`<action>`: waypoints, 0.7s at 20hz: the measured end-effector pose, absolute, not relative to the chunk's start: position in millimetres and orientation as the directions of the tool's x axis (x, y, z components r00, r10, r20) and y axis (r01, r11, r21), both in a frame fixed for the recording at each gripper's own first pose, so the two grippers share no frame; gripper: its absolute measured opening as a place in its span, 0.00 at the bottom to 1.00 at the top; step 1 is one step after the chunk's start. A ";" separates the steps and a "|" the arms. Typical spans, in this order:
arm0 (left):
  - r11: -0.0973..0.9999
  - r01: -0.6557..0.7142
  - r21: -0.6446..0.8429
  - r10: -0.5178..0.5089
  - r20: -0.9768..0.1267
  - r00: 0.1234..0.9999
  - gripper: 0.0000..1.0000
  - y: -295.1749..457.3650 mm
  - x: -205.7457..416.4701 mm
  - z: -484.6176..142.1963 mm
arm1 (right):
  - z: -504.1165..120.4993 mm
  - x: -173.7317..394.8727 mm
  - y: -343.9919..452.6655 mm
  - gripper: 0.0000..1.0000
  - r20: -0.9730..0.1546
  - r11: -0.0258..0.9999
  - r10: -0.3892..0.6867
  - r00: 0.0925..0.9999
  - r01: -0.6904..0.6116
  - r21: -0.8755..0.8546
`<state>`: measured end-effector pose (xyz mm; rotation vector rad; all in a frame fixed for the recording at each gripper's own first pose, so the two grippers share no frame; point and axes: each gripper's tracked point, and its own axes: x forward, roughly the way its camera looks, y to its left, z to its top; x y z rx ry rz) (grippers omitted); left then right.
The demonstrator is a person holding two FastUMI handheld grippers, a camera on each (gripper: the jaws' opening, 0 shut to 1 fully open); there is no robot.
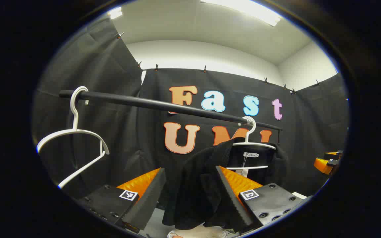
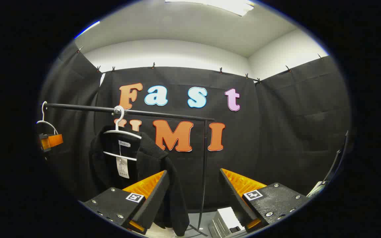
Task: Grasp the clothes on the hanger with both hands and then place them into the laundry hamper below.
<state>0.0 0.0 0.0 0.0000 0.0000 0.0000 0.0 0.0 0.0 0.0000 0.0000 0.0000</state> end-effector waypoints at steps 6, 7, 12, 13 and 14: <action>0.999 -0.043 -0.011 0.043 -0.001 0.999 0.93 1.4 2.5 -0.3 | -1.9 13.1 -1.9 0.94 -0.006 0.999 0.045 0.999 -0.045 0.015; 0.998 -0.058 -0.014 0.058 0.010 0.998 0.97 0.7 2.1 5.1 | 1.2 16.9 -0.9 0.94 -0.004 0.998 0.064 0.998 -0.064 0.014; 0.995 -0.100 -0.012 0.100 0.022 0.995 0.93 -3.1 1.7 18.1 | 9.0 33.7 -2.6 0.94 -0.007 0.990 0.136 0.991 -0.136 0.026; 0.995 -0.103 -0.008 0.103 0.024 0.994 0.96 -4.5 2.1 19.2 | 8.4 37.5 -3.4 0.94 -0.008 0.989 0.143 0.990 -0.143 0.031; 0.995 -0.104 0.000 0.104 0.025 0.994 0.96 -5.1 2.9 19.3 | 6.7 39.8 -4.4 0.94 -0.012 0.989 0.147 0.989 -0.146 0.031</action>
